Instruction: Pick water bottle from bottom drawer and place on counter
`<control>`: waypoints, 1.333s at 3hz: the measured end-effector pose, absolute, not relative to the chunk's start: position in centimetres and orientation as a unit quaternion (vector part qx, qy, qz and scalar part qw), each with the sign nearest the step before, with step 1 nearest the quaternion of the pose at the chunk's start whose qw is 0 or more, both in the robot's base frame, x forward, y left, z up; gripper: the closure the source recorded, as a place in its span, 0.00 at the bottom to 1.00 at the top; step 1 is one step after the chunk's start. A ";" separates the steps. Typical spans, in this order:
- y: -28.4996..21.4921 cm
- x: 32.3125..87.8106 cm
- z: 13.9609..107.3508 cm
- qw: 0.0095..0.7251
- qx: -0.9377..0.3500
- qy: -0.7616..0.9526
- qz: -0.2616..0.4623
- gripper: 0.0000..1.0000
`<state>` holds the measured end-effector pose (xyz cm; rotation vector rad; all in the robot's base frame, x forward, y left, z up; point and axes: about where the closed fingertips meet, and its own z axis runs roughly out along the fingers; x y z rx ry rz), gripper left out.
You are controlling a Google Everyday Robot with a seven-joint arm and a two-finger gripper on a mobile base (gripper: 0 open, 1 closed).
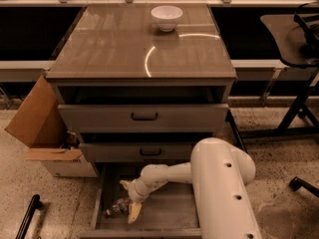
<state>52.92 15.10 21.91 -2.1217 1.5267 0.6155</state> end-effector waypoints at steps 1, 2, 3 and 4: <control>17.0 53.2 19.9 0.227 -0.768 0.558 0.218 0.00; 18.0 53.1 17.9 0.215 -0.770 0.562 0.211 0.00; 18.0 53.1 16.0 0.205 -0.769 0.568 0.209 0.00; 17.7 53.5 13.6 0.198 -0.766 0.574 0.211 0.02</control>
Offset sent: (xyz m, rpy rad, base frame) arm 0.0058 0.0383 -0.0638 -0.0752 -0.0021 -0.0200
